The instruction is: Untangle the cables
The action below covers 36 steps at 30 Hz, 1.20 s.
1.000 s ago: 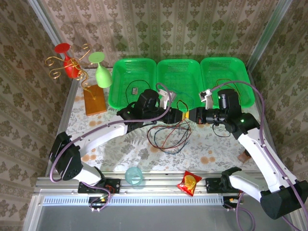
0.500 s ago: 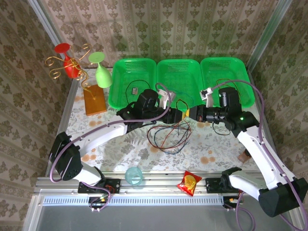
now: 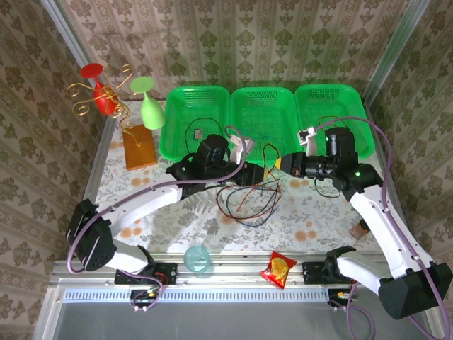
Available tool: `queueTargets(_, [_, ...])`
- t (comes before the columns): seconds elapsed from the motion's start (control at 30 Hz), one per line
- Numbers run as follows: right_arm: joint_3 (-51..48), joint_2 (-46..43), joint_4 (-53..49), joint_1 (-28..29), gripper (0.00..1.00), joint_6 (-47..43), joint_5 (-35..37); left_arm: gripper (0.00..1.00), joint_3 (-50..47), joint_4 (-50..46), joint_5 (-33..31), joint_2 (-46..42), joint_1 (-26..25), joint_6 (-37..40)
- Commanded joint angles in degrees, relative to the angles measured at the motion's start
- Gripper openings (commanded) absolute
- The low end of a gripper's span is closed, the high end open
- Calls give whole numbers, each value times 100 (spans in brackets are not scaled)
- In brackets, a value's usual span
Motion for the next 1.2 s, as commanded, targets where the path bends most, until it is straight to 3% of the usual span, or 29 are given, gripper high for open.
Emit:
queueTargets(0.0, [-40, -71, -44, -38, 0, -14, -272, 38, -144, -174, -36, -278, 93, 107])
queueTargets(0.37, [-24, -16, -43, -54, 0, 2, -327, 54, -65, -1134, -260, -436, 84, 700])
queueTargets(0.5, [-15, -18, -46, -55, 0, 10, -332, 55, 125, -1445, -392, -280, -1, 884])
queueTargets(0.6, [-11, -13, -44, -54, 0, 10, -349, 53, 213, -1512, -402, -169, -32, 915])
queueTargets(0.87, [-5, 0, -44, -63, 0, -3, -436, 37, 287, -1703, -770, -167, -41, 1047])
queueTargets(1.17, [-12, 39, -45, -63, 0, 41, -602, 39, 289, -1620, -859, -192, -50, 1035])
